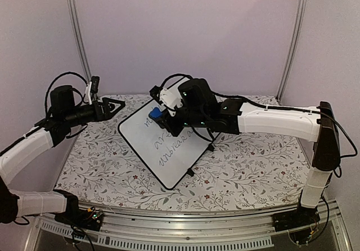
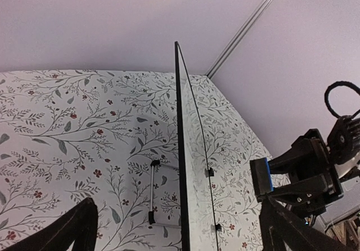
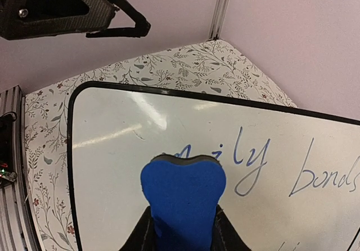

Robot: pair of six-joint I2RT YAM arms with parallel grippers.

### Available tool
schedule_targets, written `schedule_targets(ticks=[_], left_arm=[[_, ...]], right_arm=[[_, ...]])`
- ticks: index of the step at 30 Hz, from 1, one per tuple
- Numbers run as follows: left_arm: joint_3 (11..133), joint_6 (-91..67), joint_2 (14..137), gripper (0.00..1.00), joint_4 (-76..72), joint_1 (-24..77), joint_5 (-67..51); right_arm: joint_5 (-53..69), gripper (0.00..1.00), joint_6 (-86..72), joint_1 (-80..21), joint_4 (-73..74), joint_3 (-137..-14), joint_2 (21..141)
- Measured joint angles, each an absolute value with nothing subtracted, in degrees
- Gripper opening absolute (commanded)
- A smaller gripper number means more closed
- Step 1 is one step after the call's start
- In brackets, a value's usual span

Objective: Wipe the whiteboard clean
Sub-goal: Hold the whiteboard at the center of the board.

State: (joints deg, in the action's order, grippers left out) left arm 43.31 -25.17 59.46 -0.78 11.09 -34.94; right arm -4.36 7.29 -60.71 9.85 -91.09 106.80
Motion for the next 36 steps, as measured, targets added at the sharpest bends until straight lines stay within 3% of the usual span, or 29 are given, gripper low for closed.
schedule_targets(ticks=[24, 36], left_arm=[[43.33, -24.64, 60.07, 1.0, -0.49, 11.64, -34.26], [43.33, -24.64, 59.7, 1.0, -0.47, 11.9, -34.11]], right_arm=[[-4.16, 0.13, 5.32, -61.08, 20.62, -95.92, 108.97], [-4.84, 0.14, 5.34, -62.26, 25.43, -104.92, 114.65]])
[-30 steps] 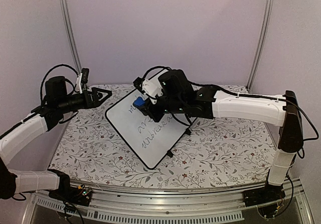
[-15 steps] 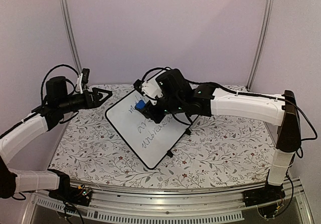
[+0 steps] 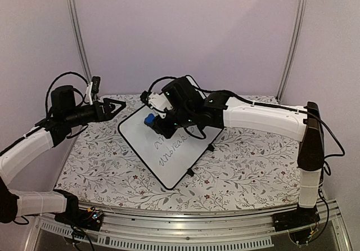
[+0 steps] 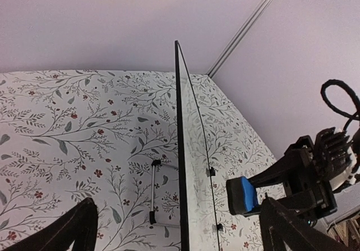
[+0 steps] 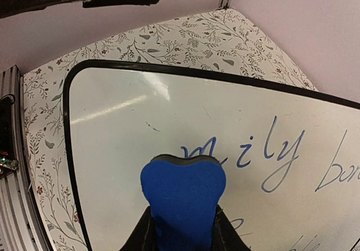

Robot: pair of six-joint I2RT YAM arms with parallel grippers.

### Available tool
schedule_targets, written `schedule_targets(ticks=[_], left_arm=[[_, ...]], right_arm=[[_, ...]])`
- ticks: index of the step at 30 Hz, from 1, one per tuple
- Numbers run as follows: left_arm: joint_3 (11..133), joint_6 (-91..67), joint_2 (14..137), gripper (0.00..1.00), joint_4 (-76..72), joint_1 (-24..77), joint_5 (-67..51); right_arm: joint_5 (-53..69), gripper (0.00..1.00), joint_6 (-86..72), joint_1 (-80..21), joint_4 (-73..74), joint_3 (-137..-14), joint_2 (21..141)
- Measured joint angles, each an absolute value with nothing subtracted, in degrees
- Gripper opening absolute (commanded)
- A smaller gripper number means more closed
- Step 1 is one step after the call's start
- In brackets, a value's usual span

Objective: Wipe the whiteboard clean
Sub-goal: Hold the whiteboard at the center of the board.

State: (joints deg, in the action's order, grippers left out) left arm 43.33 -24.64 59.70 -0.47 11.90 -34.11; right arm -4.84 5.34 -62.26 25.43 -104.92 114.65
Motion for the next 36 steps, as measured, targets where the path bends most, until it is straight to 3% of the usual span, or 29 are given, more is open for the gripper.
schedule_targets(ticks=[11, 14, 20, 36], left_arm=[[43.33, -24.64, 59.64, 1.0, -0.49, 12.45, -34.09], [43.33, -24.62, 59.83, 0.92, -0.49, 12.78, -34.02], [43.42, -24.23, 61.95, 0.63, 1.15, 13.47, -34.04], [44.14, -23.35, 65.6, 0.46, 3.4, 16.16, -36.62]], right_arm=[[-5.93, 0.14, 5.19, -62.28, 27.11, -108.84, 118.41], [-5.89, 0.15, 5.19, -62.33, 27.09, -110.61, 119.5], [-5.82, 0.14, 5.19, -62.5, 26.96, -113.25, 120.84], [-7.33, 0.14, 5.15, -62.74, 26.76, -110.24, 120.84]])
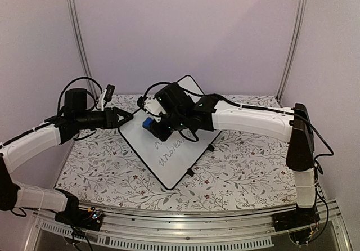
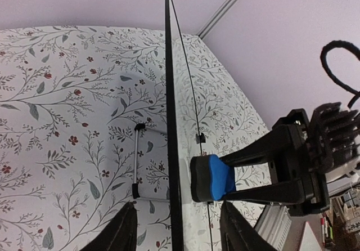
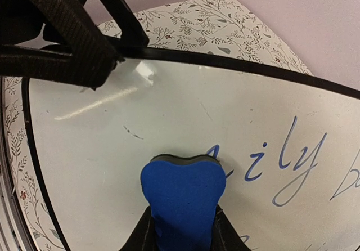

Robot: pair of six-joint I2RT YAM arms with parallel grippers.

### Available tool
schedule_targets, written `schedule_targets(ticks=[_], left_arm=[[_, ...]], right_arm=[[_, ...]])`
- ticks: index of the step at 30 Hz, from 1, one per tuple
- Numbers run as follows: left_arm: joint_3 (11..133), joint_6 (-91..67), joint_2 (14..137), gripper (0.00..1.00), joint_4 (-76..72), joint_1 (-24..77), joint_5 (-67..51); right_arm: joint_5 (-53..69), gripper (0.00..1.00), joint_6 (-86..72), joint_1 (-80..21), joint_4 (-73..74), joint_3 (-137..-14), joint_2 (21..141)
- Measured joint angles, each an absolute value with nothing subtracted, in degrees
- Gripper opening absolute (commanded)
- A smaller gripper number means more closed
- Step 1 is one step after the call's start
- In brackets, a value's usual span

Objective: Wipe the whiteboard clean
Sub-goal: Hold the whiteboard at the center of the board.

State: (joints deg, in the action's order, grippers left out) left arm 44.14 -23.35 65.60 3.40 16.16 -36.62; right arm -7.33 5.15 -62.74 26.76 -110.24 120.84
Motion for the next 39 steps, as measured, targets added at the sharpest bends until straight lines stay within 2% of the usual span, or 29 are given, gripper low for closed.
schedule_targets(ticks=[3, 11, 19, 30, 39], left_arm=[[44.31, -23.11, 66.41, 0.42, 4.03, 16.51, -37.12], [44.64, -22.5, 66.96, 0.17, 4.69, 16.93, -37.32], [44.77, -23.09, 67.09, 0.0, 4.86, 16.97, -37.5], [44.95, -25.32, 67.16, 0.0, 4.6, 16.99, -38.63], [44.95, -25.56, 67.16, 0.0, 4.84, 16.88, -38.35]], right_arm=[[-8.01, 0.14, 5.15, -62.74, 26.74, -109.51, 120.79], [-8.49, 0.14, 5.15, -62.74, 26.55, -109.06, 120.01], [-8.4, 0.15, 5.23, -63.16, 26.59, -109.6, 119.96], [-8.05, 0.15, 5.72, -63.72, 26.09, -116.38, 121.21], [-7.86, 0.15, 6.48, -64.1, 25.74, -117.08, 124.57]])
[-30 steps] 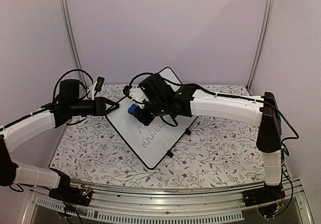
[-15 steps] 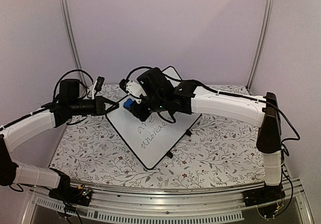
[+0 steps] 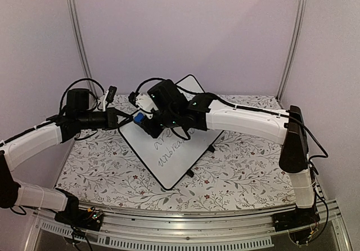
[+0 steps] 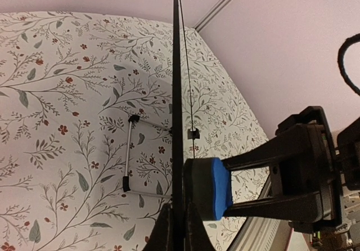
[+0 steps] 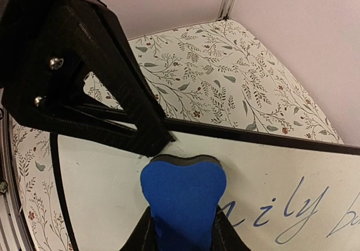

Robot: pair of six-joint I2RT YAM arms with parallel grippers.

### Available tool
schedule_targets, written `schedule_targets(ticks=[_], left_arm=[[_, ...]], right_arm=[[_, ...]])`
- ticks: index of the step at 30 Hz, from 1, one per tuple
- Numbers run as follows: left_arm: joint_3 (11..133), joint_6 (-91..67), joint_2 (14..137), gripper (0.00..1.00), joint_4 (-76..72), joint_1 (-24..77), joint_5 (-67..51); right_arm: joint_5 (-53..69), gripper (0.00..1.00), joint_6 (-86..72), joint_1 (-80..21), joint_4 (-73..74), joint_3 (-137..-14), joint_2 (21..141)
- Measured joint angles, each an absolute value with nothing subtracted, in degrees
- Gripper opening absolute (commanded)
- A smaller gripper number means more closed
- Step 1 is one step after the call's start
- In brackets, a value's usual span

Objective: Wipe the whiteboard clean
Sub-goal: Hold the whiteboard at the center of the board.

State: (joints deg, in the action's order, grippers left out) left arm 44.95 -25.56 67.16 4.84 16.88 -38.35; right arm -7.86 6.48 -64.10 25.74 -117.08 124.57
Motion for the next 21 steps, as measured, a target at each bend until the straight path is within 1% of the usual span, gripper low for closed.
schedule_targets(ticks=[7, 21], left_arm=[[44.95, -25.78, 67.16, 0.0, 4.93, 16.86, -38.15], [44.95, -25.98, 67.16, 0.0, 5.13, 16.86, -37.65]], right_arm=[[-8.47, 0.15, 6.46, -64.45, 24.75, -116.01, 124.55], [-9.93, 0.14, 5.98, -64.64, 21.32, -105.65, 120.25]])
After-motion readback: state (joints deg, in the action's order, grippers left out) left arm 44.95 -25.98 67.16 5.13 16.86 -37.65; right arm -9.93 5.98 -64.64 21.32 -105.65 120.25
